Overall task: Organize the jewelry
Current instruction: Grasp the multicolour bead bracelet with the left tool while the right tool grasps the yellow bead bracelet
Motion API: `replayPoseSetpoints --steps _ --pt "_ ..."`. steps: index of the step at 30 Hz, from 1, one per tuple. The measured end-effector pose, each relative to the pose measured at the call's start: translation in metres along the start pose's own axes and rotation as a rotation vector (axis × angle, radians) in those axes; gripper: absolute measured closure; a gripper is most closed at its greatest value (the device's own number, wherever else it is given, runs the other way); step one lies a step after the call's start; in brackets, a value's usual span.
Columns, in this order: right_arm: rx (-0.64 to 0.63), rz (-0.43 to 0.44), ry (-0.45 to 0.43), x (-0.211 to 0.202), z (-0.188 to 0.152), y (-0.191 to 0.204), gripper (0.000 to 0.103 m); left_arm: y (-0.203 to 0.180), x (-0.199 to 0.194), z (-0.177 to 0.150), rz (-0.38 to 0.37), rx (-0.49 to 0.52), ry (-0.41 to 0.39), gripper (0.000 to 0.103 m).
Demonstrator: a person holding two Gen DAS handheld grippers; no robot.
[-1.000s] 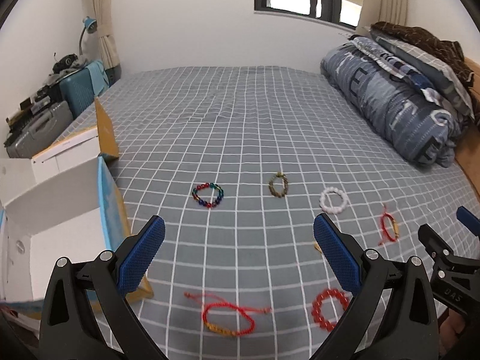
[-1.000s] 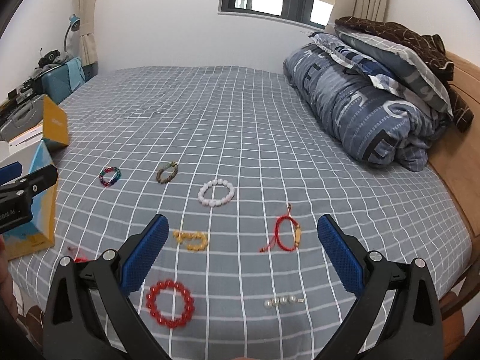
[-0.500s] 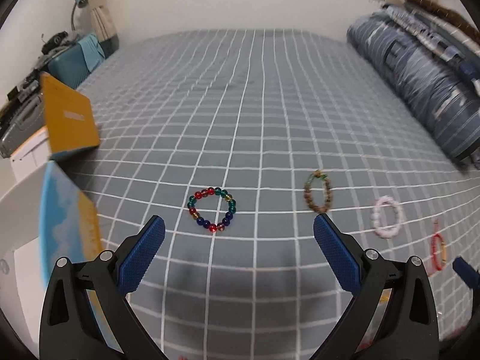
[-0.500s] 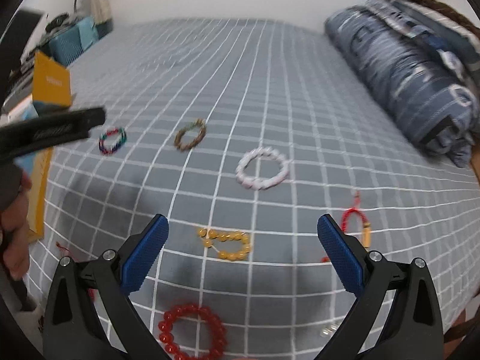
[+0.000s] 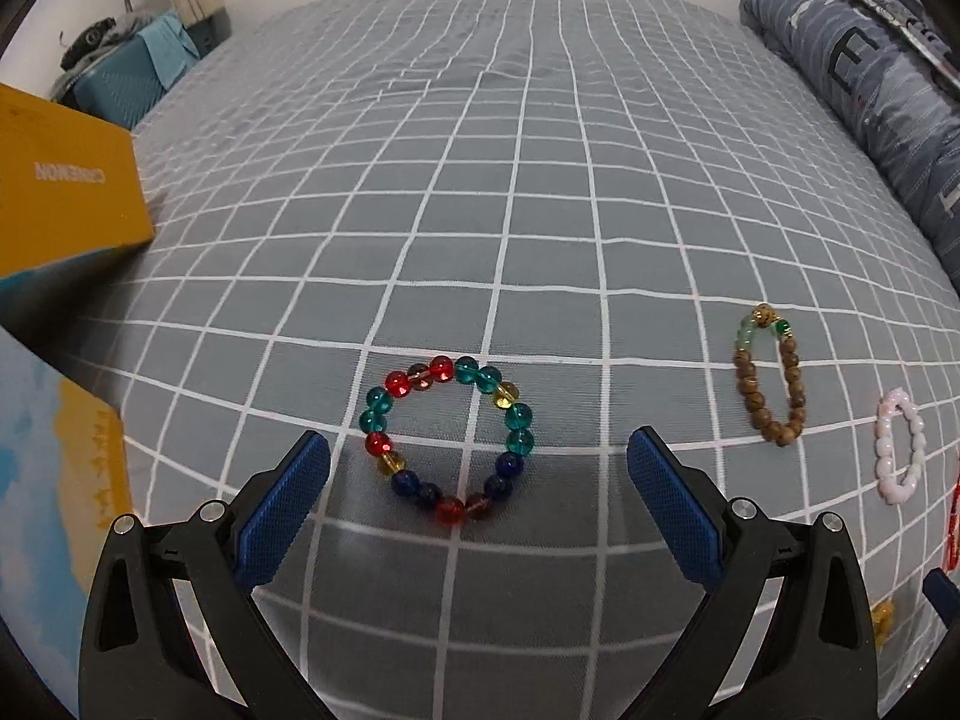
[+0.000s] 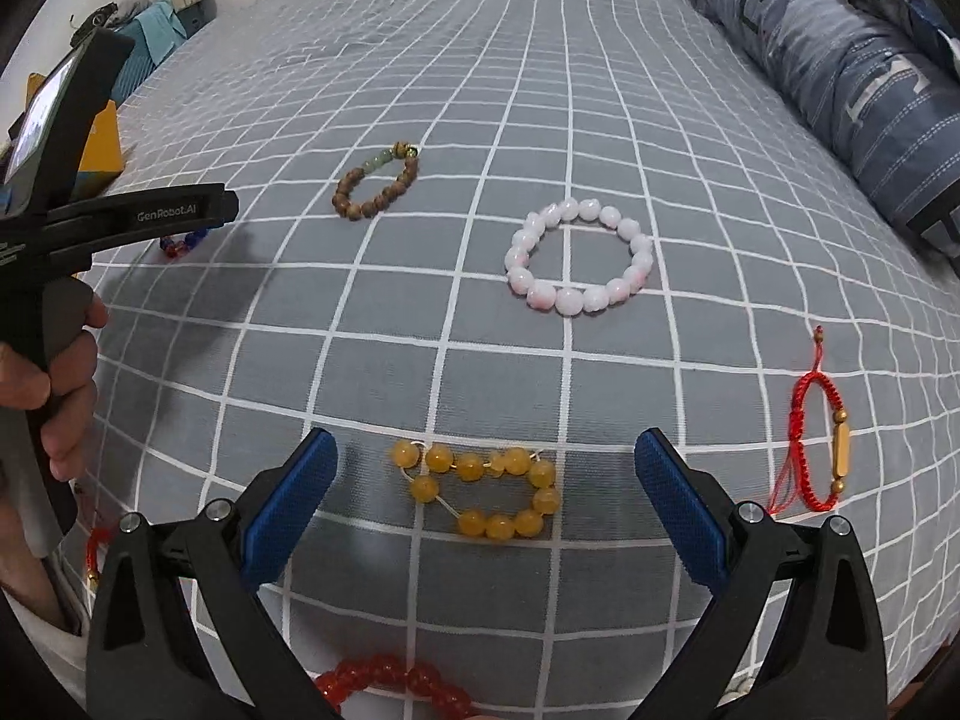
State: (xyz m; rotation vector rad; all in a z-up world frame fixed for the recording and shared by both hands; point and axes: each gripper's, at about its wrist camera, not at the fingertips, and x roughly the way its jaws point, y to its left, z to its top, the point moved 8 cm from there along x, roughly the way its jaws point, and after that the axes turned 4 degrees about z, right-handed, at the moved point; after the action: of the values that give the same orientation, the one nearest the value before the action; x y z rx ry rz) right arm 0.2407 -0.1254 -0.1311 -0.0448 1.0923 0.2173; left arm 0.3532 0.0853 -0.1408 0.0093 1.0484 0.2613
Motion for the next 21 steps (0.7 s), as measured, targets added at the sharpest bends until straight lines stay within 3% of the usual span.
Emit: replayPoseSetpoints --steps 5,13,16,21 --pt "-0.011 0.008 0.024 0.010 -0.002 0.004 0.008 0.003 0.013 0.001 -0.012 -0.019 0.019 0.006" --pt "-0.007 0.009 0.040 0.015 -0.004 0.004 0.017 0.005 0.023 0.000 -0.033 -0.035 0.036 0.007" --pt "-0.002 0.009 0.049 0.017 -0.004 0.004 0.025 0.004 0.022 0.000 -0.046 -0.034 0.038 0.016" --pt "0.008 0.015 0.061 0.015 -0.005 0.004 0.041 0.001 0.016 -0.001 -0.062 -0.034 0.037 0.041"
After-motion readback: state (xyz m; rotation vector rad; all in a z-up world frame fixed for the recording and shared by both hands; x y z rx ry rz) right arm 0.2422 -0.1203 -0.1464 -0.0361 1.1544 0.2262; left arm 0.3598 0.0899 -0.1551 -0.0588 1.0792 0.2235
